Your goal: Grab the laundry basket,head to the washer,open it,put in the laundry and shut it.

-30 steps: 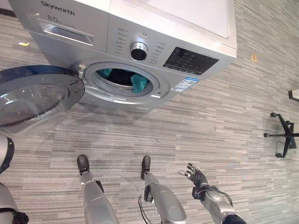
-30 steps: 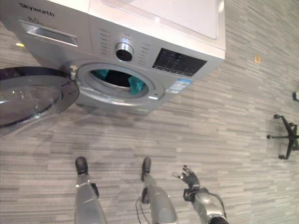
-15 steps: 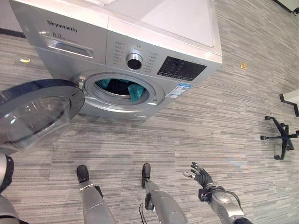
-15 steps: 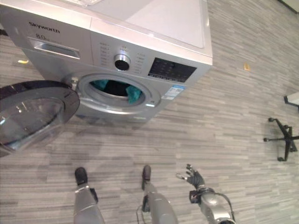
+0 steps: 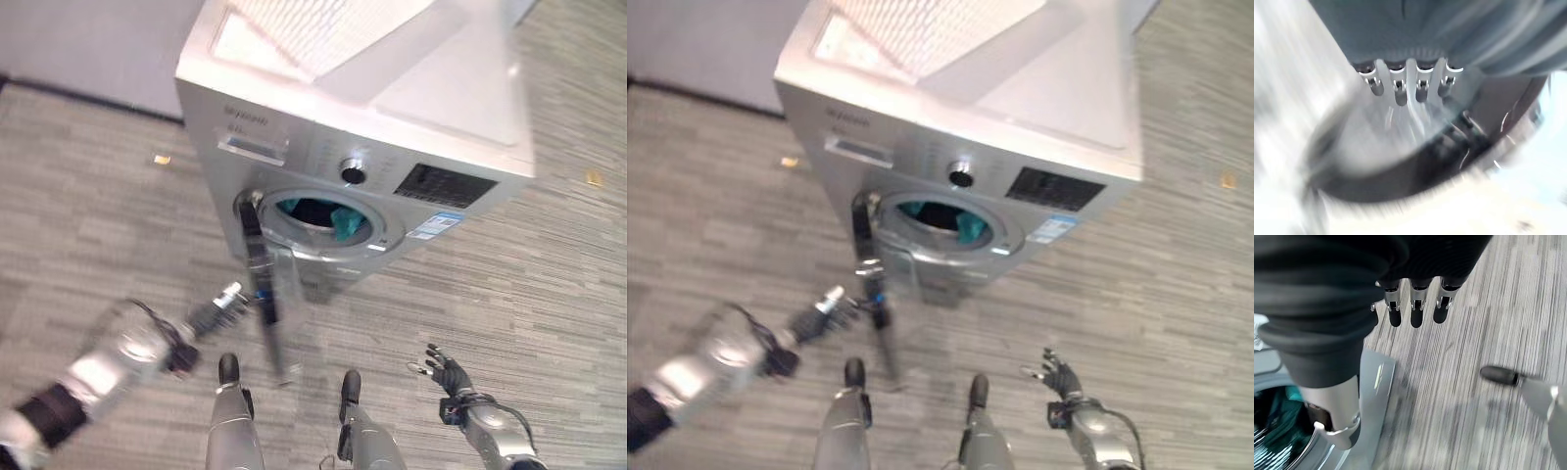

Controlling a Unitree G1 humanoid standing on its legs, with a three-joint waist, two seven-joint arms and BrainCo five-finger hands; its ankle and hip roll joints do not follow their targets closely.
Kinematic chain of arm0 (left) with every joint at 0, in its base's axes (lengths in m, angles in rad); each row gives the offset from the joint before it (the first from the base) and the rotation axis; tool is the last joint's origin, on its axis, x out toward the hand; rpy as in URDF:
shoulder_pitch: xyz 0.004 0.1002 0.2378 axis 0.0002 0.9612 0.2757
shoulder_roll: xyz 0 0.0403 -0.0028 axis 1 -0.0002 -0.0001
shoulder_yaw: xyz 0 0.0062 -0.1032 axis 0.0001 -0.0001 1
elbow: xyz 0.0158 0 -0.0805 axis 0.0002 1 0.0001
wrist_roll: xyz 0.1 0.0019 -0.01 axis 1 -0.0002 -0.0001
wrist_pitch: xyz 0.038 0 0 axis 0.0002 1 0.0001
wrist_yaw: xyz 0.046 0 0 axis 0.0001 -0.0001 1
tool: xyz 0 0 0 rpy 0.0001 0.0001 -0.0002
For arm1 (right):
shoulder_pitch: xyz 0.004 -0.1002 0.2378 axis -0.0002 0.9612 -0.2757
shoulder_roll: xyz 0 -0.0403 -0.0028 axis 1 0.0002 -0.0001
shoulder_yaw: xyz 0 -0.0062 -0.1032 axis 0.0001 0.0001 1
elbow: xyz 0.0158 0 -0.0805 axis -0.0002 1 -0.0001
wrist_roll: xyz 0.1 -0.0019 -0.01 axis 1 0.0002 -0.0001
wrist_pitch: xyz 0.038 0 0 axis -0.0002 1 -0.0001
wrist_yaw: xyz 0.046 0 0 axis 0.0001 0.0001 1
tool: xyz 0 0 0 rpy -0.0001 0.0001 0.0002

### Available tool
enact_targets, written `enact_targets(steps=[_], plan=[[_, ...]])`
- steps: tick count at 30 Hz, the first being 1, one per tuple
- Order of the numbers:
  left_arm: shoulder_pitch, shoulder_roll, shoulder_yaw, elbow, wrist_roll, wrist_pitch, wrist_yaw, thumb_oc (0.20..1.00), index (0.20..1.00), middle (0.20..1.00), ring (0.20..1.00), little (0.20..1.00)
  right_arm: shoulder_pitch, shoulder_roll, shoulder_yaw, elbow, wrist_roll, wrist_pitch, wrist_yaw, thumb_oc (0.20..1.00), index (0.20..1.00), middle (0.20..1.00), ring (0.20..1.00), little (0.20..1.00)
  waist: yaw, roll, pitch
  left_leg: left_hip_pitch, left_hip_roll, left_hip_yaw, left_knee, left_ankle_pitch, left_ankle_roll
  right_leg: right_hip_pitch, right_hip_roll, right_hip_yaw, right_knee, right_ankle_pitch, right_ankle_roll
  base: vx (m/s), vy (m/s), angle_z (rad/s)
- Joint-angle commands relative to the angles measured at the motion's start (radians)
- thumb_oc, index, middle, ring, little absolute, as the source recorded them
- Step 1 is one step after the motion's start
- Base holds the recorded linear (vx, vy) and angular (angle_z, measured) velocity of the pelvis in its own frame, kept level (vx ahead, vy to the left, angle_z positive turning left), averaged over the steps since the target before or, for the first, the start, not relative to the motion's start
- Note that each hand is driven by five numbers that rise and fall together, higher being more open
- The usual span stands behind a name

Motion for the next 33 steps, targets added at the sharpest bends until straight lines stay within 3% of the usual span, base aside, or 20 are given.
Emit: enact_targets(steps=[1,3,6,7,8,13,19,21,25,26,27,28,29,30,31,33], plan=[[-0.119,-0.145,0.031,-0.038,-0.075,-0.1,-0.009,1.0,1.0,1.0,1.0,1.0,-0.015,-0.037,-0.058,0.01,-0.037,-0.019,-0.04,1.0,1.0,1.0,1.0,1.0,-0.058,0.03,0.066,0.138,0.034,-0.049,-0.143,0.005,0.019,0.057,0.033,0.019,0.03,-0.082,0.039,0.06,0.018,-0.71],[-0.112,-0.24,0.08,-0.039,-0.072,-0.115,0.011,1.0,1.0,1.0,1.0,1.0,-0.027,-0.013,-0.07,0.061,-0.051,-0.005,-0.048,1.0,1.0,1.0,1.0,1.0,-0.073,0.048,0.031,0.23,0.034,-0.005,-0.194,0.011,0.02,0.094,0.031,0.045,0.021,-0.091,0.042,0.08,0.026,-0.42],[-0.103,-0.251,0.084,-0.032,-0.065,-0.114,0.016,1.0,1.0,1.0,1.0,1.0,-0.026,-0.01,-0.073,0.074,-0.059,0.0,-0.048,1.0,1.0,1.0,1.0,1.0,-0.075,0.053,0.023,0.253,0.034,0.008,-0.21,0.016,0.02,0.103,0.029,0.05,0.017,-0.093,0.041,0.02,-0.004,-0.43],[-0.106,-0.241,0.108,-0.048,-0.007,-0.134,0.016,1.0,1.0,1.0,1.0,1.0,-0.021,-0.005,-0.082,0.124,-0.087,0.011,-0.042,1.0,1.0,1.0,1.0,1.0,-0.081,0.067,-0.009,0.292,0.029,0.04,-0.252,0.054,0.024,0.113,0.023,0.058,0.011,-0.085,0.038,-0.02,-0.026,-0.28],[-0.106,-0.241,0.108,-0.048,-0.007,-0.134,0.016,1.0,1.0,1.0,1.0,1.0,-0.021,-0.005,-0.082,0.124,-0.087,0.011,-0.042,1.0,1.0,1.0,1.0,1.0,-0.081,0.066,-0.01,0.293,0.029,0.041,-0.254,0.055,0.024,0.112,0.022,0.058,0.011,-0.084,0.038,0.0,-0.04,-0.23],[0.032,-0.28,0.26,-0.033,0.053,-0.169,0.004,1.0,1.0,1.0,1.0,1.0,0.031,0.029,-0.113,0.145,-0.088,0.0,-0.029,1.0,1.0,1.0,1.0,1.0,-0.064,0.09,-0.066,0.374,0.019,0.053,-0.315,0.069,0.017,0.171,0.019,0.048,-0.01,-0.099,0.039,0.07,-0.029,-0.08],[0.138,-0.284,0.348,0.043,0.126,-0.182,0.02,1.0,1.0,1.0,1.0,1.0,0.053,0.059,-0.14,0.183,-0.078,0.006,-0.03,1.0,1.0,1.0,1.0,1.0,-0.04,0.108,-0.098,0.416,0.011,0.041,-0.352,0.082,0.013,0.225,0.02,0.022,-0.033,-0.108,0.04,0.05,-0.03,0.09],[0.23,-0.203,0.421,-0.008,0.217,-0.205,-0.002,1.0,1.0,1.0,1.0,1.0,0.063,0.062,-0.154,0.207,-0.075,0.004,-0.016,1.0,1.0,1.0,1.0,1.0,-0.018,0.119,-0.104,0.425,0.011,0.031,-0.352,0.081,0.011,0.246,0.02,0.007,-0.043,-0.112,0.039,0.05,-0.019,0.13],[0.408,-0.107,0.597,-0.041,0.185,-0.191,-0.078,1.0,1.0,1.0,1.0,1.0,0.12,0.055,-0.196,0.197,-0.093,-0.004,0.017,1.0,1.0,1.0,1.0,1.0,0.012,0.127,-0.115,0.437,0.012,0.025,-0.364,0.091,0.005,0.266,0.021,-0.01,-0.053,-0.11,0.037,0.04,-0.011,0.15],[0.469,0.026,0.617,-0.073,0.306,-0.198,-0.088,1.0,1.0,1.0,1.0,1.0,0.121,0.036,-0.233,0.216,-0.085,-0.001,0.034,1.0,1.0,1.0,1.0,1.0,0.018,0.142,-0.116,0.441,0.016,0.022,-0.369,0.094,0.002,0.272,0.023,-0.015,-0.053,-0.112,0.039,0.03,0.006,0.24],[0.471,0.027,0.618,-0.075,0.306,-0.197,-0.088,1.0,1.0,1.0,1.0,1.0,0.12,0.037,-0.233,0.216,-0.085,-0.001,0.034,1.0,1.0,1.0,1.0,1.0,0.017,0.141,-0.118,0.437,0.015,0.022,-0.37,0.097,0.002,0.268,0.022,-0.015,-0.054,-0.11,0.039,0.05,0.013,0.18],[0.485,0.149,0.587,-0.062,0.454,-0.209,-0.114,1.0,1.0,1.0,1.0,1.0,0.105,0.023,-0.234,0.259,-0.089,-0.004,0.04,1.0,1.0,1.0,1.0,1.0,0.019,0.152,-0.121,0.443,0.019,0.026,-0.377,0.099,-0.002,0.277,0.022,-0.02,-0.057,-0.112,0.044,0.02,0.003,0.1],[0.485,0.15,0.587,-0.062,0.454,-0.209,-0.114,1.0,1.0,1.0,1.0,1.0,0.105,0.023,-0.234,0.259,-0.089,-0.004,0.04,1.0,1.0,1.0,1.0,1.0,0.019,0.151,-0.121,0.444,0.018,0.026,-0.377,0.099,-0.002,0.277,0.022,-0.02,-0.057,-0.112,0.044,0.04,-0.003,0.09],[0.426,0.186,0.517,0.026,0.61,-0.238,-0.113,1.0,1.0,1.0,1.0,1.0,0.1,0.015,-0.211,0.26,-0.09,-0.006,0.049,1.0,1.0,1.0,1.0,1.0,0.011,0.154,-0.125,0.446,0.019,0.027,-0.385,0.103,-0.006,0.275,0.023,-0.021,-0.059,-0.113,0.045,0.02,-0.006,0.04],[0.42,0.185,0.511,0.031,0.611,-0.241,-0.112,1.0,1.0,1.0,1.0,1.0,0.1,0.015,-0.214,0.26,-0.09,-0.006,0.049,1.0,1.0,1.0,1.0,1.0,0.013,0.155,-0.124,0.446,0.019,0.027,-0.385,0.103,-0.006,0.275,0.023,-0.021,-0.059,-0.113,0.045,0.02,-0.006,0.07],[0.297,0.199,0.405,0.107,0.888,-0.274,-0.079,1.0,1.0,1.0,1.0,1.0,0.101,-0.002,-0.2,0.225,-0.096,-0.003,0.056,1.0,1.0,1.0,1.0,1.0,-0.005,0.155,-0.126,0.44,0.019,0.028,-0.4,0.112,-0.01,0.264,0.026,-0.019,-0.058,-0.114,0.044,0.0,0.0,0.08]])
